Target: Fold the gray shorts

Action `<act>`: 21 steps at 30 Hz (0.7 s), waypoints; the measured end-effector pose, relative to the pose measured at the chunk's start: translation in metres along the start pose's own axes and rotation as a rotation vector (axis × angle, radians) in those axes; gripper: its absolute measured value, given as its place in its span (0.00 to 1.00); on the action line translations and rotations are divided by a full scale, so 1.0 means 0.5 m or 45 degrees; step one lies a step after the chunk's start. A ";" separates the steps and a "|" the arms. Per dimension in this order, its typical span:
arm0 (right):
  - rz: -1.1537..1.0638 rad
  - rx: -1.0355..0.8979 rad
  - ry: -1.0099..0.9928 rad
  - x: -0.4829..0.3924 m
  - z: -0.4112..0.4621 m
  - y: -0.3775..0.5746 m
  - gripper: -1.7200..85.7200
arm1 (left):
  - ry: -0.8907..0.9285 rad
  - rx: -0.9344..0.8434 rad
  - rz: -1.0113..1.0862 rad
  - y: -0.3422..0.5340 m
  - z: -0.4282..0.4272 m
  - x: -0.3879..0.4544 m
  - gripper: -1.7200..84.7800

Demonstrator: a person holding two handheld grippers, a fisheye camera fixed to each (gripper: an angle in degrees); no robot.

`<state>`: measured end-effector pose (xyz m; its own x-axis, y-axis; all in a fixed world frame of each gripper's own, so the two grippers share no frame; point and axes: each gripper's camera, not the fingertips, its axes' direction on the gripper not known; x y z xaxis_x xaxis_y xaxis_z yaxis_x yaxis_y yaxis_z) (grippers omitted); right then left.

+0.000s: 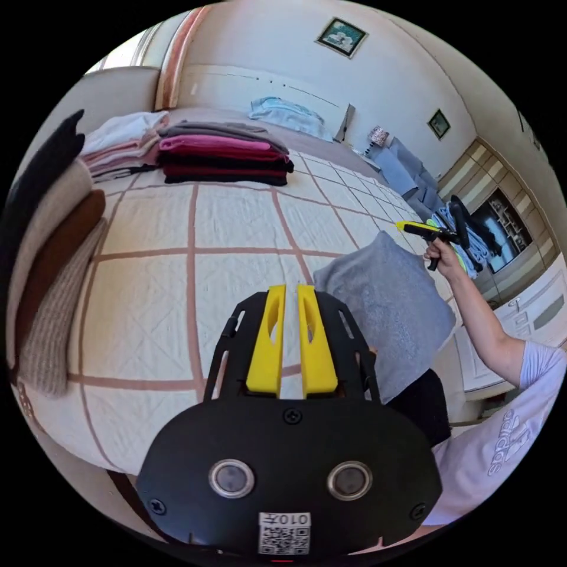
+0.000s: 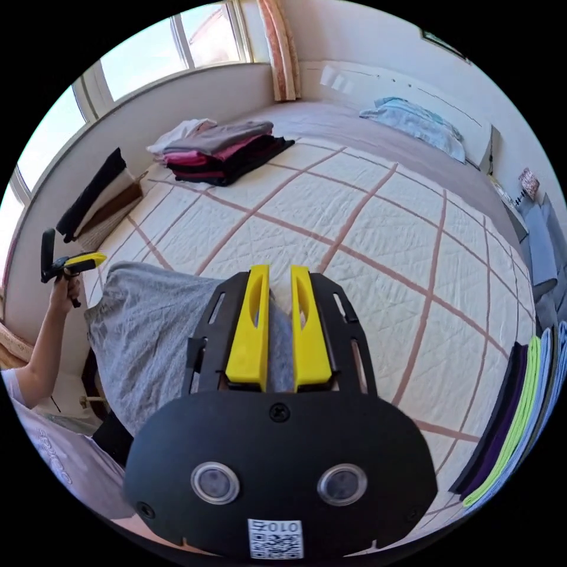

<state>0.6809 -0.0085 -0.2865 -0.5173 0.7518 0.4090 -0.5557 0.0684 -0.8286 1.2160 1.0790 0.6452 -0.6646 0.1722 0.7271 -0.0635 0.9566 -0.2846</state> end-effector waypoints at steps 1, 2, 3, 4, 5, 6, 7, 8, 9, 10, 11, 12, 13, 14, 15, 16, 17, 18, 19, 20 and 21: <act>0.035 0.089 -0.024 0.015 -0.049 0.031 0.07 | -0.104 0.046 0.041 0.023 -0.037 0.027 0.03; 0.044 0.169 -0.054 0.023 -0.096 0.068 0.07 | -0.150 0.073 0.061 0.037 -0.056 0.043 0.03; 0.036 0.198 -0.057 0.024 -0.117 0.088 0.07 | -0.209 0.118 0.114 0.068 -0.090 0.081 0.03; 0.034 0.221 -0.019 0.024 -0.149 0.126 0.07 | -0.226 0.134 0.173 0.099 -0.112 0.121 0.03; 0.043 0.211 0.052 0.022 -0.170 0.164 0.07 | -0.229 0.127 0.208 0.113 -0.117 0.141 0.03; 0.055 0.199 0.088 0.023 -0.176 0.182 0.07 | -0.242 0.091 0.273 0.140 -0.119 0.181 0.03; 0.084 0.158 0.145 0.027 -0.183 0.216 0.07 | -0.266 0.059 0.328 0.166 -0.111 0.218 0.03; 0.108 0.093 0.161 0.033 -0.183 0.247 0.07 | -0.273 0.047 0.358 0.178 -0.105 0.234 0.03; 0.115 0.057 0.154 0.036 -0.180 0.261 0.07 | -0.278 0.022 0.426 0.198 -0.088 0.264 0.03; 0.126 -0.005 0.126 0.041 -0.173 0.289 0.07 | -0.285 -0.015 0.483 0.212 -0.064 0.284 0.03; 0.129 -0.046 0.090 0.042 -0.166 0.315 0.07 | -0.288 -0.043 0.491 0.216 -0.050 0.288 0.03; 0.133 -0.063 0.080 0.042 -0.161 0.327 0.07 | -0.278 -0.122 0.475 0.220 -0.019 0.288 0.03; 0.146 -0.101 0.079 0.044 -0.148 0.350 0.07 | -0.258 -0.207 0.450 0.220 0.014 0.279 0.03; 0.155 -0.161 0.097 0.048 -0.127 0.369 0.08 | -0.255 -0.244 0.438 0.220 0.029 0.273 0.03; 0.154 -0.198 0.107 0.051 -0.114 0.378 0.08 | -0.230 -0.257 0.417 0.222 0.047 0.262 0.02; 0.171 -0.286 0.115 0.062 -0.087 0.396 0.08 | -0.229 -0.235 0.385 0.221 0.045 0.256 0.02; 0.195 -0.282 0.082 0.073 -0.084 0.410 0.07 | -0.223 -0.238 0.376 0.220 0.044 0.255 0.02; 0.210 -0.238 0.053 0.078 -0.094 0.418 0.07 | -0.191 -0.251 0.358 0.218 0.039 0.255 0.02; 0.239 -0.131 0.013 0.091 -0.123 0.431 0.07 | -0.192 -0.218 0.340 0.223 0.025 0.262 0.02; 0.299 -0.003 0.017 0.109 -0.155 0.446 0.07 | -0.204 -0.180 0.340 0.228 0.014 0.268 0.02; 0.337 0.048 0.030 0.119 -0.167 0.453 0.07 | -0.256 -0.098 0.334 0.243 -0.011 0.282 0.02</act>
<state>0.5787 0.1064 -0.4817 -0.6327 0.7553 0.1709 -0.4273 -0.1565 -0.8905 1.1186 1.2207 0.7167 -0.7851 0.3721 0.4952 0.1805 0.9022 -0.3917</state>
